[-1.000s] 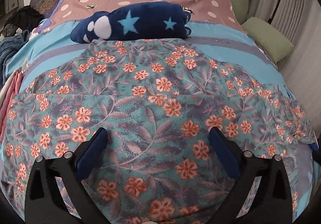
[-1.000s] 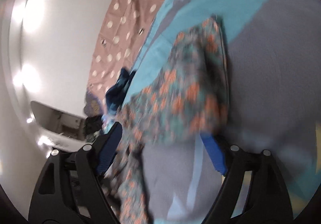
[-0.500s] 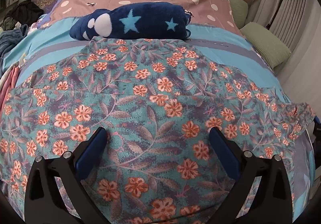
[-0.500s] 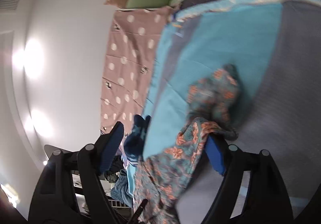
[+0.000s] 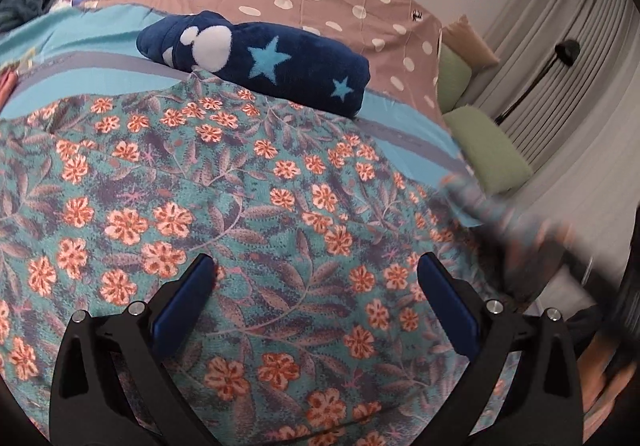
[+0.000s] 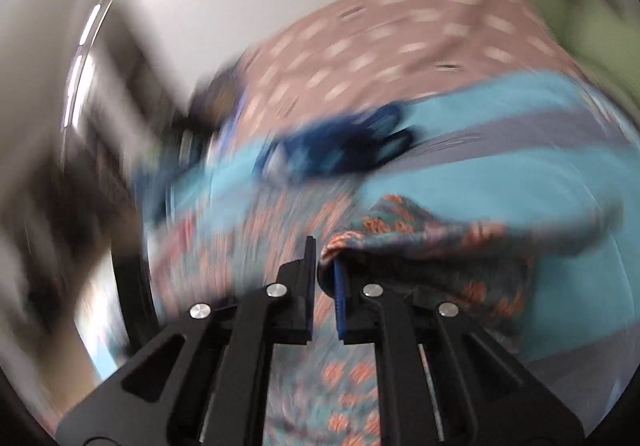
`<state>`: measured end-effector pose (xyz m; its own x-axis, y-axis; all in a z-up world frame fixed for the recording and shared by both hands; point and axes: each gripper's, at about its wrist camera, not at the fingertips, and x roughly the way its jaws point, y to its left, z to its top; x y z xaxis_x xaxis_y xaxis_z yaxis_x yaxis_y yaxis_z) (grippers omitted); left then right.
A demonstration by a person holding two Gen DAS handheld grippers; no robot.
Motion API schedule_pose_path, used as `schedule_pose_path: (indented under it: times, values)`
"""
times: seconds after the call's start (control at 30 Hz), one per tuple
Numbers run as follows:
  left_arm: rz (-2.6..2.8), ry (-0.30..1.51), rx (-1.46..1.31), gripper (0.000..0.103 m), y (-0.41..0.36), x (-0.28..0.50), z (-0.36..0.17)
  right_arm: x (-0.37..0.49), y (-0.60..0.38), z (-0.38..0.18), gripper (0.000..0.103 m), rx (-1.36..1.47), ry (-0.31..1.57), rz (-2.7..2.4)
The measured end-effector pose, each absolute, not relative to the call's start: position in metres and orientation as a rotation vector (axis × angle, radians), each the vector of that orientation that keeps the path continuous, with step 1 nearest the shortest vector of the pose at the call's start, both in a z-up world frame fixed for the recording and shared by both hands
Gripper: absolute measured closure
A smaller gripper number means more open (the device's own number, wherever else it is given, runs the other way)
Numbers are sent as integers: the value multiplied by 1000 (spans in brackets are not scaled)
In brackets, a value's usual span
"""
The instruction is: Fold small clothes
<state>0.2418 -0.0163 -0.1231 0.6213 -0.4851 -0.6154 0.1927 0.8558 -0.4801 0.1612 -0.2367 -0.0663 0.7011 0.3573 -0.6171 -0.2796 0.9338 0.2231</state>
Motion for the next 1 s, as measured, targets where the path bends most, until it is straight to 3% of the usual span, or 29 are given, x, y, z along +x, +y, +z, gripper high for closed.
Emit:
schedule_pose_path:
  times: [0.03,0.07,0.1,0.13,0.2,0.3,0.43,0.5,0.53,0.63,0.73,0.83,0.87,0.9,0.93,1.0]
  values:
    - [-410,808,-415,1,-14,242,-123,151,-212,-82,93,-17,765,398]
    - [-416,806,-431,1,-12,243,-124,142,-196,-98,83,-123,817,423]
    - [-420,804,-440,1,-11,244,-124,132,-184,-114,61,-222,866,434]
    - [-419,805,-437,1,-12,244,-124,121,-179,-123,53,-283,882,440]
    - [-412,807,-420,1,-13,244,-123,100,-179,-125,47,-339,843,432]
    - [-411,807,-416,1,-13,244,-124,86,-217,-106,36,-149,832,414]
    - [-409,807,-413,1,-14,244,-124,86,-287,-90,38,198,821,324]
    - [-410,806,-414,1,-14,244,-124,98,-334,-89,50,428,811,225]
    - [-410,806,-415,1,-14,244,-124,104,-354,-90,51,517,809,178]
    - [-410,806,-414,1,-14,244,-124,120,-397,-107,51,753,841,84]
    - [-409,807,-413,1,-14,244,-124,134,-410,-126,44,934,869,138]
    - [-408,808,-409,1,-15,243,-124,154,-412,-130,42,948,858,113]
    - [-408,808,-410,1,-15,243,-124,160,-412,-129,47,926,859,92]
    - [-409,807,-412,1,-15,243,-124,166,-411,-128,71,904,859,80]
    - [-410,807,-413,1,-15,243,-124,172,-406,-122,83,856,859,61]
    - [-412,802,-421,1,-15,243,-124,173,-384,-100,90,762,793,37]
